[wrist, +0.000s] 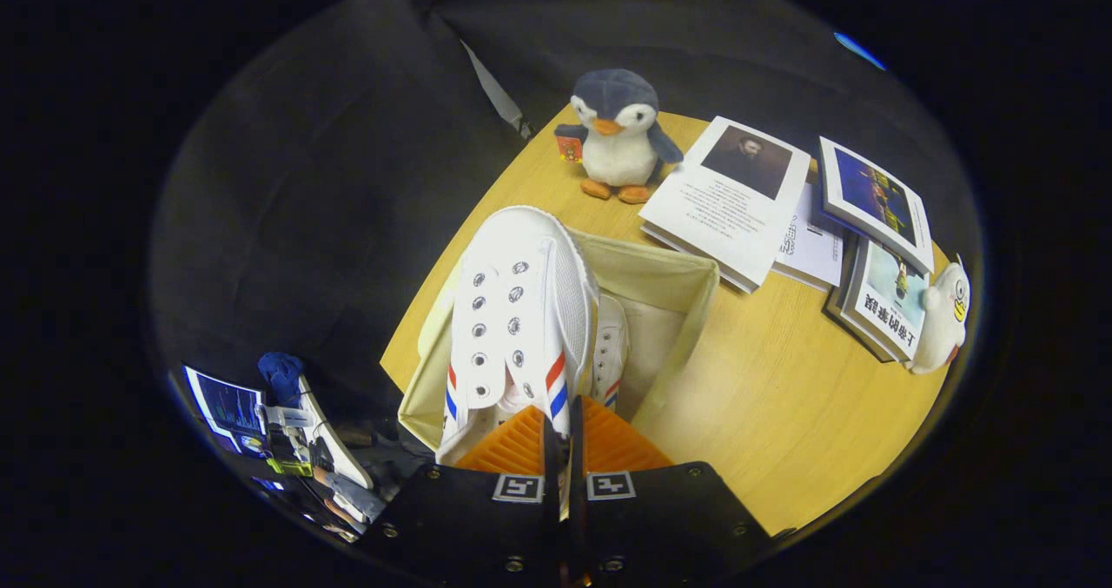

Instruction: Open the storage box then place both shoes into the box .Put the left shoe in first, then the right shoe, with the right side of both shoes facing outward in a uniform manner.

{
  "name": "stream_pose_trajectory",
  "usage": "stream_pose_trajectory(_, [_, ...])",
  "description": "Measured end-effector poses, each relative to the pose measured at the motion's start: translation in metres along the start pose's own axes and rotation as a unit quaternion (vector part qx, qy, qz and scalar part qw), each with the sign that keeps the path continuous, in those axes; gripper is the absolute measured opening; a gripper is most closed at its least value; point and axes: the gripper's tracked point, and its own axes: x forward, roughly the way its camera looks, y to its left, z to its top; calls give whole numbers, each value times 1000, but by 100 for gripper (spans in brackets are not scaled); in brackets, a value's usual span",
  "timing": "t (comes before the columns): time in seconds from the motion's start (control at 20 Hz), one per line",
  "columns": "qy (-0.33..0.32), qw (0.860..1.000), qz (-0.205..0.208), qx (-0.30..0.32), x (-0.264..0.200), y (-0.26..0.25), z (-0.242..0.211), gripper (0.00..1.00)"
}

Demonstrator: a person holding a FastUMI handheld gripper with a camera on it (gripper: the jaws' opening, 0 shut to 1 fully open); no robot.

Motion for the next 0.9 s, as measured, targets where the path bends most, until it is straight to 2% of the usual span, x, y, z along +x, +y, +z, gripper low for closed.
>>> stream_pose_trajectory(0.15, [1,1000,7,-8,7,8,2,4])
stream_pose_trajectory(0.2, [-4,1000,25,-4,6,15,3,6])
stream_pose_trajectory(0.25, [-13,999,50,4,8,26,6,23])
stream_pose_trajectory(0.3, [-27,997,73,14,1,34,12,35])
stream_pose_trajectory(0.45, [-87,993,82,14,-31,27,35,98])
stream_pose_trajectory(0.6, [-143,988,61,-5,-61,8,42,97])
stream_pose_trajectory(0.75, [-196,980,45,5,-104,-15,37,97])
stream_pose_trajectory(0.9, [-266,964,8,19,-149,-53,31,97])
